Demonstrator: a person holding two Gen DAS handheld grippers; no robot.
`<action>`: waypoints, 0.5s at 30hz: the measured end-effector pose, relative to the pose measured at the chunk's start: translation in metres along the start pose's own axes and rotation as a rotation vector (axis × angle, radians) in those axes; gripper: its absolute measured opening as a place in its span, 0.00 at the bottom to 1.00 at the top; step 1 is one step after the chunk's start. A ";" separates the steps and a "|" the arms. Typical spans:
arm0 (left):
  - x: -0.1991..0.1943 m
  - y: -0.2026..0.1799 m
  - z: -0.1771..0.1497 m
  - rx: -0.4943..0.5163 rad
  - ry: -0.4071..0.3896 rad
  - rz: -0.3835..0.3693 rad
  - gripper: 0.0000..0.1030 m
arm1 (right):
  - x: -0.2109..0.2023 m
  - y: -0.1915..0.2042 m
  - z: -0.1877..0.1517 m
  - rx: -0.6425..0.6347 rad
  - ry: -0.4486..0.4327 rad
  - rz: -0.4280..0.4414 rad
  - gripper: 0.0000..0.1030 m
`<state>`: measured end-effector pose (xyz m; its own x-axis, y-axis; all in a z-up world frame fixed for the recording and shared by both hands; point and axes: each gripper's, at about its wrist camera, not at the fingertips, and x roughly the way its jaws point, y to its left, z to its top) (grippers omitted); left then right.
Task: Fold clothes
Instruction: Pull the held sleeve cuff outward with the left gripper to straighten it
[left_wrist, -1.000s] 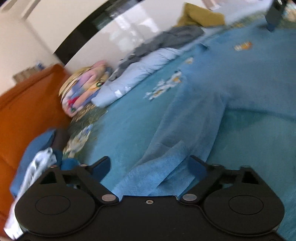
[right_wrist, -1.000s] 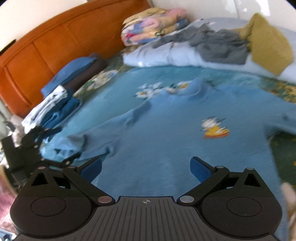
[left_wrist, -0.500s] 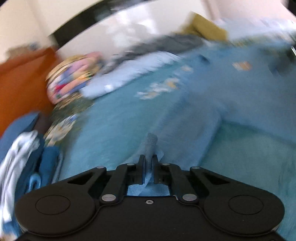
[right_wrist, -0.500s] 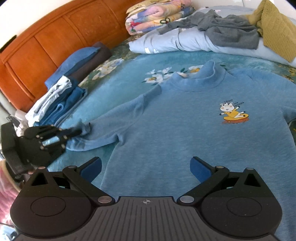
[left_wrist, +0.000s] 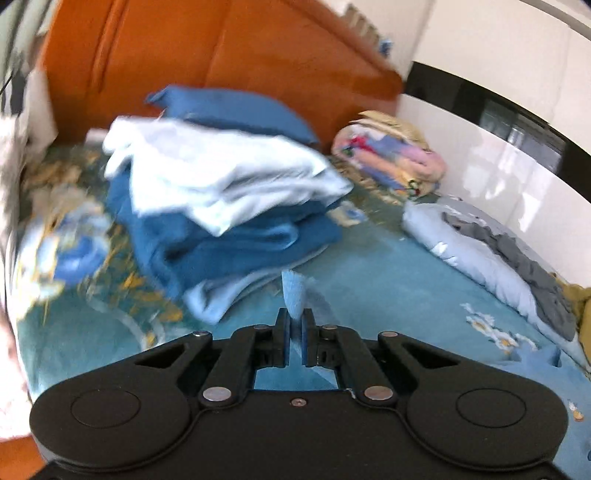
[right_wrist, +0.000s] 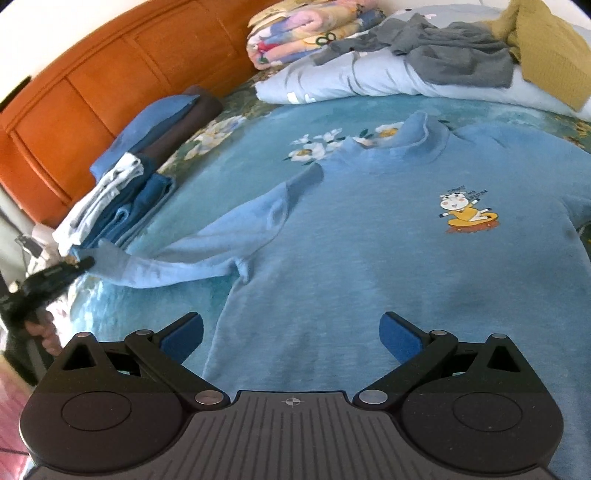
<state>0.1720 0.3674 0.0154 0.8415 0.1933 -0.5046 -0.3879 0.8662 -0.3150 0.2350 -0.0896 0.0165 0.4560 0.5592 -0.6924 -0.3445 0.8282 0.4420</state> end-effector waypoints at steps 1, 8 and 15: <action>0.003 0.003 -0.005 -0.009 0.017 0.007 0.04 | 0.001 0.001 0.000 -0.006 0.004 0.001 0.99; 0.015 0.013 -0.024 -0.015 0.076 0.034 0.07 | 0.013 0.019 0.009 -0.072 0.009 0.029 0.99; -0.009 0.012 -0.013 -0.005 0.081 0.016 0.55 | 0.059 0.072 0.043 -0.283 0.027 0.135 0.99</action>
<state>0.1549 0.3703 0.0061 0.8019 0.1694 -0.5730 -0.4034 0.8610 -0.3099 0.2728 0.0042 0.0321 0.3696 0.6594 -0.6547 -0.6174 0.7009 0.3573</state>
